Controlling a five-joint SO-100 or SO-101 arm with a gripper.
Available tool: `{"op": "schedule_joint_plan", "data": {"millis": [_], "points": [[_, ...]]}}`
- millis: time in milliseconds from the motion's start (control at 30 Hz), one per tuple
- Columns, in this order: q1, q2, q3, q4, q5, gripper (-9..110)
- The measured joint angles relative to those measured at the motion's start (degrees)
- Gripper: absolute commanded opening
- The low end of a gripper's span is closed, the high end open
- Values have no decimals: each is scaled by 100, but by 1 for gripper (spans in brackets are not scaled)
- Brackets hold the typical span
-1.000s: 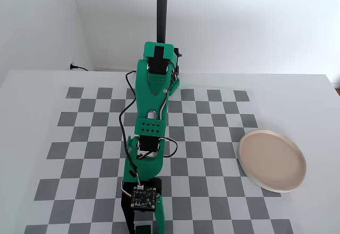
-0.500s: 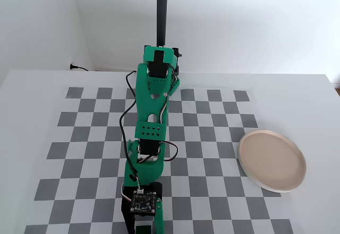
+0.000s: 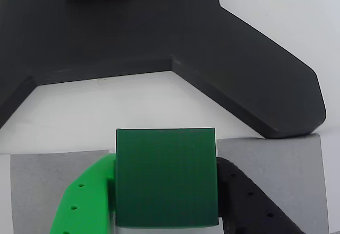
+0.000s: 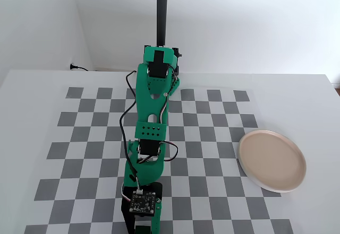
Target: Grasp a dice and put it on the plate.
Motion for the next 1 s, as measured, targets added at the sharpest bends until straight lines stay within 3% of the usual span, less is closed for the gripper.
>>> {"op": "schedule_joint_plan", "data": {"millis": [367, 1000], "points": [[-246, 861, 9, 984, 44, -4], [-2294, 2689, 18, 2285, -149, -4]]}}
